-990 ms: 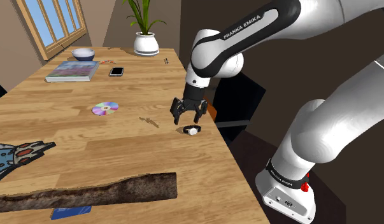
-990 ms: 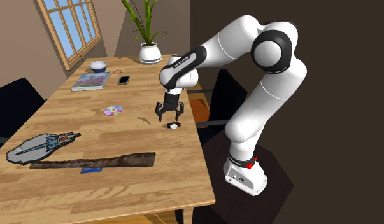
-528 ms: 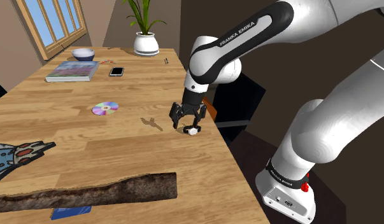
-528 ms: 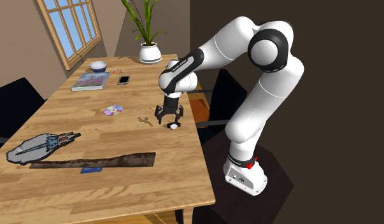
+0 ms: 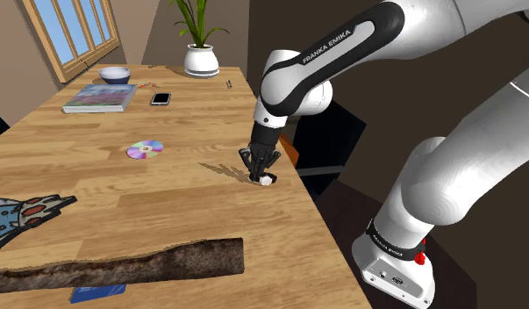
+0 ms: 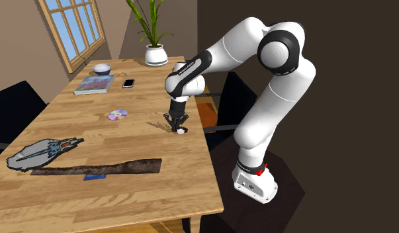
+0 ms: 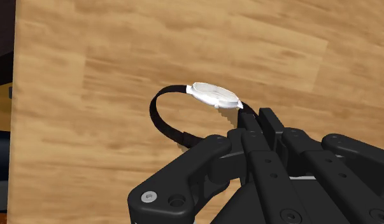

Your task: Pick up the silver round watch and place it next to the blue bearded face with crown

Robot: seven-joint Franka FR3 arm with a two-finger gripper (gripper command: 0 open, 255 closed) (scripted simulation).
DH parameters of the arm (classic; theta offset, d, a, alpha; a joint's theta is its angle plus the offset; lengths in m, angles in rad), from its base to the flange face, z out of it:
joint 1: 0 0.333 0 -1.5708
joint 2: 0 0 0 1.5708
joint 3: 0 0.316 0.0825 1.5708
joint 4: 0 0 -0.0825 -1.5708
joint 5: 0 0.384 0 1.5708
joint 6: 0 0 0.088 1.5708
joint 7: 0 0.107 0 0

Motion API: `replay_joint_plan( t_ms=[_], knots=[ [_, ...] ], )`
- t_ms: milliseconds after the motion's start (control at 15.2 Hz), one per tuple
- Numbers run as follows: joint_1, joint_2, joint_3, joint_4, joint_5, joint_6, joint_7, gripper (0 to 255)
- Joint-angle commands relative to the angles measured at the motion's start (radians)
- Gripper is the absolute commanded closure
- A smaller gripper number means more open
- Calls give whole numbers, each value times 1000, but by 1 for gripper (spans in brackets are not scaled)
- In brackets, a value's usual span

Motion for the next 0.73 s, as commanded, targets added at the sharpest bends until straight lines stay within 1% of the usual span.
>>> replay_joint_plan(
  t_ms=[0,264,660],
  knots=[
    [0,0,0,0,0,0,0,255],
    [0,0,0,0,0,0,0,255],
    [-10,-63,-6,34,-29,-95,33,255]
  ],
)
